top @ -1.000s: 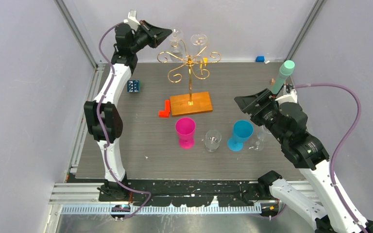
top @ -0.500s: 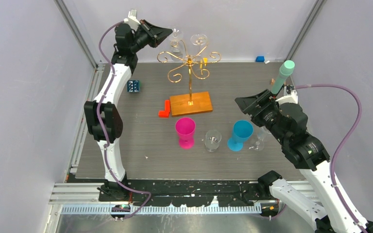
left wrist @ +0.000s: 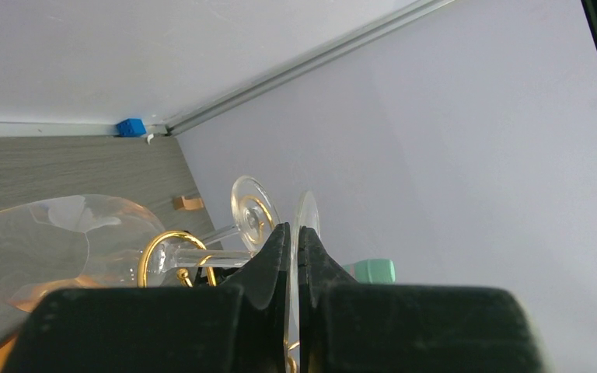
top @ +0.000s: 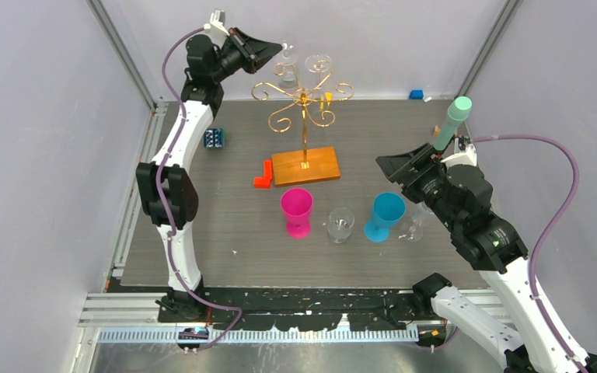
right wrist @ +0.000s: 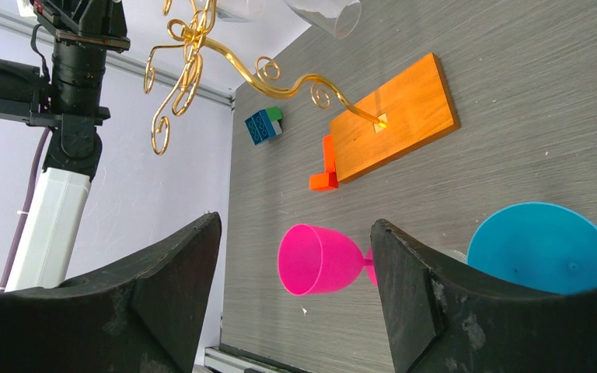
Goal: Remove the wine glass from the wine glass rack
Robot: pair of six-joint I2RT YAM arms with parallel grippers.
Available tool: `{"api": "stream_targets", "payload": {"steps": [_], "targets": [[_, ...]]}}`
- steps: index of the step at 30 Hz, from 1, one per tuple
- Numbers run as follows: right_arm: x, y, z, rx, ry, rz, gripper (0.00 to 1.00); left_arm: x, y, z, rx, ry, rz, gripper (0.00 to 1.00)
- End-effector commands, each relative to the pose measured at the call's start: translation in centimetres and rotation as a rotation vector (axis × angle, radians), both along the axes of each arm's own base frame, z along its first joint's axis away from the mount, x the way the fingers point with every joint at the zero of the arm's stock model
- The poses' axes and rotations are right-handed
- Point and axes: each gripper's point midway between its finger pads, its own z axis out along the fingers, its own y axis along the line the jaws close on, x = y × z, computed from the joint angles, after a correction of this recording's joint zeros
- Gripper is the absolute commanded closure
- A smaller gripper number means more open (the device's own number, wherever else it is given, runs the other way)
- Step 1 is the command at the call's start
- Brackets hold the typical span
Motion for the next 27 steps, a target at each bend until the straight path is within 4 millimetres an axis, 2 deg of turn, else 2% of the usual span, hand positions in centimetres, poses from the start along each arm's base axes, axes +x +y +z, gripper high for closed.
{"api": "stream_targets", "payload": {"steps": [1,9,15,20,27], "targets": [[0.0,-0.4,1.8,0.015,-0.051,-0.017,0.25,-2.6,-0.4,4.6,-0.024,-0.151,-0.045,1.00],[-0.1,-0.3,1.6,0.019,-0.047,-0.015,0.25,-4.5,-0.5,4.2,0.008,-0.132,-0.082,1.00],[0.0,-0.3,1.5,0.019,-0.043,-0.013,0.25,-5.8,0.3,3.8,0.090,-0.125,-0.051,1.00],[-0.1,-0.1,1.5,0.019,-0.041,-0.004,0.24,-5.4,2.2,4.0,0.137,-0.103,0.024,1.00],[-0.3,-0.1,1.9,0.018,-0.054,0.004,0.18,-4.6,5.4,3.5,0.170,-0.063,0.108,1.00]]}}
